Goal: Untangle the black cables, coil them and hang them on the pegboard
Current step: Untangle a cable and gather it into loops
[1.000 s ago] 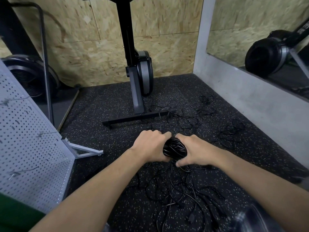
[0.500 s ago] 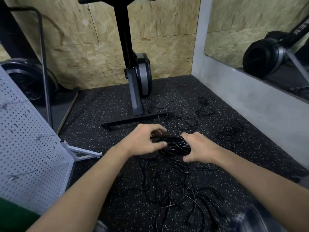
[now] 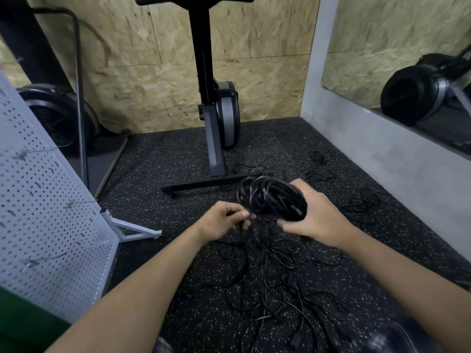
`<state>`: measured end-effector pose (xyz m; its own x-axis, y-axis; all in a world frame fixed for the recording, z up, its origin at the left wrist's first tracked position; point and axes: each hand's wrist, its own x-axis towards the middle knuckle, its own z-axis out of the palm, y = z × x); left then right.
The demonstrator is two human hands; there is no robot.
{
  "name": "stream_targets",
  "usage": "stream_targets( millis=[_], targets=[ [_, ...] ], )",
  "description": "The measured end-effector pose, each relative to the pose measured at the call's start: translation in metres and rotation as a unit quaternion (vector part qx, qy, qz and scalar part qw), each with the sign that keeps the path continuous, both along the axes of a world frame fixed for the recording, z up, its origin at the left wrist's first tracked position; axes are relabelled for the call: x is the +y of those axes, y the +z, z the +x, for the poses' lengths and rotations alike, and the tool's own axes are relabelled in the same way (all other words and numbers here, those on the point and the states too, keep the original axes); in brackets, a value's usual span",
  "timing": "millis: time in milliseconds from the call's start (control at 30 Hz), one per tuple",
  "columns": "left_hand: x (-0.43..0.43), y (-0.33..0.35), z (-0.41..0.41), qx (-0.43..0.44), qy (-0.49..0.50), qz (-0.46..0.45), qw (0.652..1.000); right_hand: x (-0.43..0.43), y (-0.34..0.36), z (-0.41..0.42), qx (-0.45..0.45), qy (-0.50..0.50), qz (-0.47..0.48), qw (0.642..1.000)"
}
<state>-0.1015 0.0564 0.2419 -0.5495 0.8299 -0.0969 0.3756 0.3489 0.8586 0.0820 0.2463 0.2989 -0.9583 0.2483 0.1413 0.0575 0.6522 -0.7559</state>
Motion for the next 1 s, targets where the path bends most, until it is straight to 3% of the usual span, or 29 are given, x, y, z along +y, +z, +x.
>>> stream_targets(
  millis=[200,267,367,500,700,900,1000],
  targets=[
    [0.027,0.003,0.032,-0.044,-0.016,-0.068,0.997,0.019,-0.013,-0.019,0.066,-0.191,-0.027,0.979],
    [0.037,0.013,0.046,0.043,-0.023,-0.104,0.993,0.034,-0.022,-0.02,0.029,-0.209,0.047,0.976],
    [0.046,0.031,0.059,0.225,-0.031,-0.083,0.97,0.045,-0.033,-0.016,-0.096,-0.188,0.196,0.958],
    [0.041,0.051,0.049,0.339,-0.047,-0.035,0.939,0.033,-0.039,-0.015,-0.15,-0.097,0.268,0.947],
    [0.035,0.046,0.033,0.247,-0.012,0.059,0.967,0.008,-0.038,-0.002,-0.157,0.151,0.207,0.954],
    [0.02,0.034,0.007,0.033,0.041,0.115,0.992,0.003,-0.023,0.008,-0.087,0.109,0.107,0.984],
    [0.016,0.031,0.005,-0.044,0.021,0.097,0.994,-0.005,-0.019,0.012,-0.08,0.138,0.12,0.98]
  ],
)
